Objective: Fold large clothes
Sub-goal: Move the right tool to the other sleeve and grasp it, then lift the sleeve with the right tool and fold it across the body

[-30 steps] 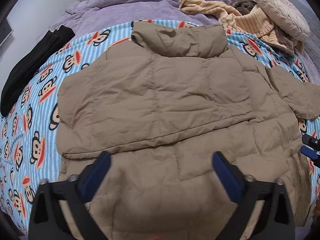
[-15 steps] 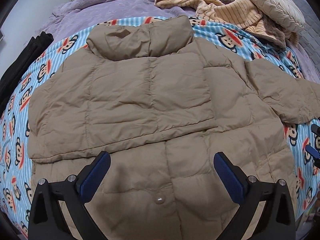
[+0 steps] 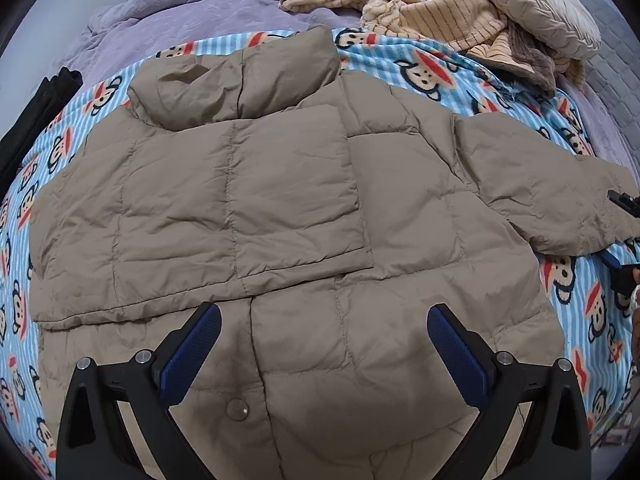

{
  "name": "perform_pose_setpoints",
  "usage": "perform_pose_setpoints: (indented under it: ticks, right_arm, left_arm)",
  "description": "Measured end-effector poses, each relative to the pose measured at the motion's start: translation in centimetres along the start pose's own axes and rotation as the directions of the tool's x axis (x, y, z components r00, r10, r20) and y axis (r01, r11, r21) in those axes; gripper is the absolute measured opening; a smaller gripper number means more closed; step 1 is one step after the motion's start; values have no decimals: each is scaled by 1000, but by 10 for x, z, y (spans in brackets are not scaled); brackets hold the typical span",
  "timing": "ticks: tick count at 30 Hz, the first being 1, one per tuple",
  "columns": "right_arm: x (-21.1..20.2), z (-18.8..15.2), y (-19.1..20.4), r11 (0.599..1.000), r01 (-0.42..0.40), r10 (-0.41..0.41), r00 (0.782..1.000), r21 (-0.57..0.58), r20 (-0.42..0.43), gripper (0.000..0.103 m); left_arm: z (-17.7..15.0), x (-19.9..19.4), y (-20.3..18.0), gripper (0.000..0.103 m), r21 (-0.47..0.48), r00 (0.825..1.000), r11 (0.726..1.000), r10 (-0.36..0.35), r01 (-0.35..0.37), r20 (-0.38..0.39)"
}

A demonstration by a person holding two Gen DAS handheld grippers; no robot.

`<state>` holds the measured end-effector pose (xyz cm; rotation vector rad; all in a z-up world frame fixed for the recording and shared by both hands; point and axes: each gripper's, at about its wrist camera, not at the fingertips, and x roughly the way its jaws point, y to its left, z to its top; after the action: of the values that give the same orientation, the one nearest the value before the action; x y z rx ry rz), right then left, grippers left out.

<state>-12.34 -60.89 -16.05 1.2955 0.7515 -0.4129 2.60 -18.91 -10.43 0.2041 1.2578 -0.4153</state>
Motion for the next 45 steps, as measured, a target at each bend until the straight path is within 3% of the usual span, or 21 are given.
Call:
perform_pose_setpoints:
  ticks: [4, 9, 11, 13, 14, 20, 24, 26, 28, 32, 33, 35, 37, 45]
  right_arm:
    - [-6, 25, -1, 996, -77, 74, 996, 46, 50, 91]
    - [-3, 38, 1, 988, -113, 107, 993, 108, 57, 89]
    - [-3, 39, 5, 989, -107, 102, 993, 102, 58, 69]
    - [1, 42, 11, 990, -120, 118, 993, 68, 29, 14]
    - [2, 42, 15, 992, -118, 117, 993, 48, 18, 9]
    - [-5, 24, 76, 981, -119, 124, 992, -155, 27, 8]
    - [3, -14, 148, 917, -137, 140, 990, -376, -19, 8]
    - [16, -46, 190, 849, -143, 133, 990, -508, -55, 8]
    - [33, -86, 230, 758, -144, 109, 990, -637, -93, 8]
    - [75, -182, 280, 526, -121, 5, 990, -842, -140, 8]
    - [86, -204, 283, 484, -127, -23, 987, -866, -158, 8]
    - [105, -237, 281, 439, -147, -63, 979, -887, -193, 8]
    - [129, -261, 273, 434, -153, -120, 967, -888, -225, 8]
    - [183, -273, 217, 537, -73, -293, 918, -841, -267, 8]
  left_arm:
    - [5, 2, -6, 103, -5, 1000, 1000, 4, -4, 6]
    - [14, 2, -4, 103, -19, 1000, 1000, 11, -11, 22]
    - [17, 0, 1, 103, -30, 999, 999, 16, -15, 33]
    - [20, -3, 7, 103, -40, 998, 999, 28, -26, 48]
    - [21, -4, 11, 103, -43, 998, 999, 36, -34, 55]
    - [23, -8, 41, 103, -66, 993, 995, 82, -77, 87]
    - [21, -9, 67, 103, -94, 988, 990, 117, -108, 98]
    - [19, -10, 80, 103, -111, 983, 984, 150, -138, 108]
    - [17, -13, 95, 103, -131, 980, 981, 161, -146, 113]
    - [12, -14, 124, 103, -176, 979, 972, 174, -154, 108]
    - [11, -14, 132, 103, -189, 978, 970, 178, -156, 106]
    - [7, -13, 144, 103, -212, 978, 965, 181, -156, 105]
    - [5, -11, 155, 103, -229, 977, 960, 185, -157, 105]
    - [0, -2, 179, 103, -256, 983, 958, 159, -130, 95]
